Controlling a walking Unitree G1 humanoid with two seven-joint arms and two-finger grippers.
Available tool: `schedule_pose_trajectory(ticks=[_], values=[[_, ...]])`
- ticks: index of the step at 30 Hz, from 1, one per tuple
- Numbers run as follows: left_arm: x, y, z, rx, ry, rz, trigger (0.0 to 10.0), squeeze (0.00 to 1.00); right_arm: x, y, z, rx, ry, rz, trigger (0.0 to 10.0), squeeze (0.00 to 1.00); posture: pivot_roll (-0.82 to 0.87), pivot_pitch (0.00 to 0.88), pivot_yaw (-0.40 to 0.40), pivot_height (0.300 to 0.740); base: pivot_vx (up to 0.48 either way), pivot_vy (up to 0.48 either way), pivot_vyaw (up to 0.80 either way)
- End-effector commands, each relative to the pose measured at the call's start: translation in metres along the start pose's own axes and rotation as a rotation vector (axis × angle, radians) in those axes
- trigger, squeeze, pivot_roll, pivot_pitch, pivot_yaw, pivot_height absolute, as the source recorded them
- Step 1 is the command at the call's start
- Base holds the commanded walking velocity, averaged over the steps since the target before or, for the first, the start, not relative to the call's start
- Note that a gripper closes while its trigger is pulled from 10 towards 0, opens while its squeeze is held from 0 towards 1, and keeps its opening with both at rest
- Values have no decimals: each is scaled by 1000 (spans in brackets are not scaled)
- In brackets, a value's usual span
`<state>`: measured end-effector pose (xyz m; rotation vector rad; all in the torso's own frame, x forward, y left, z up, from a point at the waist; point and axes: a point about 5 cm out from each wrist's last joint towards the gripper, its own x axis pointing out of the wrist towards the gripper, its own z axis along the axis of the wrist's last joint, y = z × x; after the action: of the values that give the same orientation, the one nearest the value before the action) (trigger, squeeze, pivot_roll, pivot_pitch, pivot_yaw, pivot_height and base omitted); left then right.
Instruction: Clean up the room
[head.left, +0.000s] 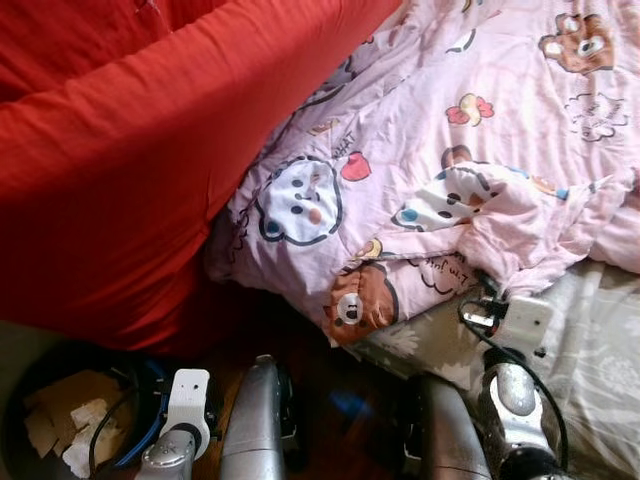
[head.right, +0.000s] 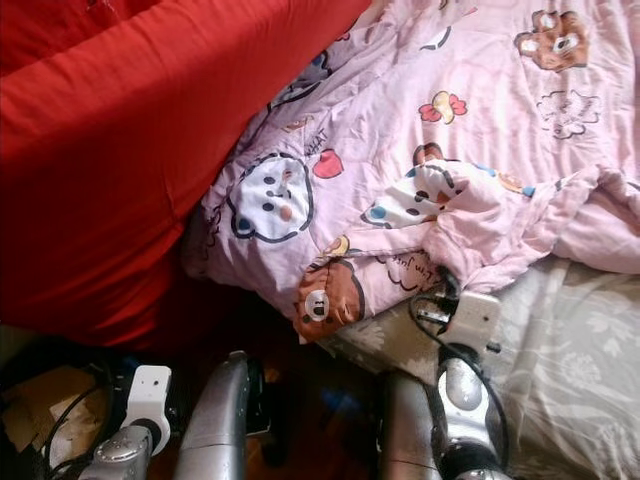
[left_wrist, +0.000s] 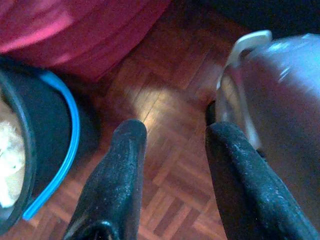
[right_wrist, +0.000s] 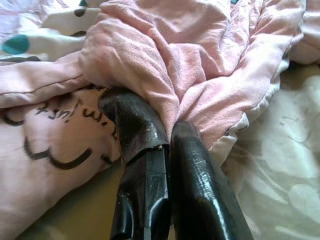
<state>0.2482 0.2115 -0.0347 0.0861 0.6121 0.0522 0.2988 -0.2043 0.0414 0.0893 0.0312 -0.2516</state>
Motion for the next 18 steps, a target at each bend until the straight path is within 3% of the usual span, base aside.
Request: schedule_pose_trajectory(ticks=[1,8,18], values=[[-7,5,-22,-12,84,23,10000,0,-3,1,-4,24,11,4,10000,0,0,243,80,615,0,0,0],[-6,5,-21,-20,91,32,10000,0,8,12,9,28,-15,44,10000,0,3,234,73,655,0,0,0],[-7,6,-24,-26,102,35,10000,0,7,8,9,10,-18,34,10000,0,4,233,74,715,0,0,0]])
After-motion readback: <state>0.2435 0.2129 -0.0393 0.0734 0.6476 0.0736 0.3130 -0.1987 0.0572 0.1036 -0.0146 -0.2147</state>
